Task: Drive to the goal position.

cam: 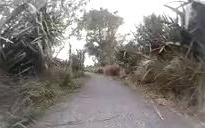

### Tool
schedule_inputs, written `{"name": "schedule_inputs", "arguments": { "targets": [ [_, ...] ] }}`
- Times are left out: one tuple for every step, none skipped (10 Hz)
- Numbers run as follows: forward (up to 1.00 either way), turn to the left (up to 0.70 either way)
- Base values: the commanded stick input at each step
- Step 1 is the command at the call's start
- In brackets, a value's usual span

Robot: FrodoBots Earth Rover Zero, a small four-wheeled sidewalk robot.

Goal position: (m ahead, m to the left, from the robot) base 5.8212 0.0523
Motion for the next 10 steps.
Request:
{"name": "schedule_inputs", "arguments": {
  "targets": [
    [0.00,-0.99],
    [0.00,-0.95],
    [0.00,-0.03],
    [0.00,0.00],
    [0.00,0.00],
    [1.00,0.00],
    [1.00,-0.06],
    [1.00,-0.34],
    [1.00,-0.40],
    [1.00,-0.06]
  ]
}}
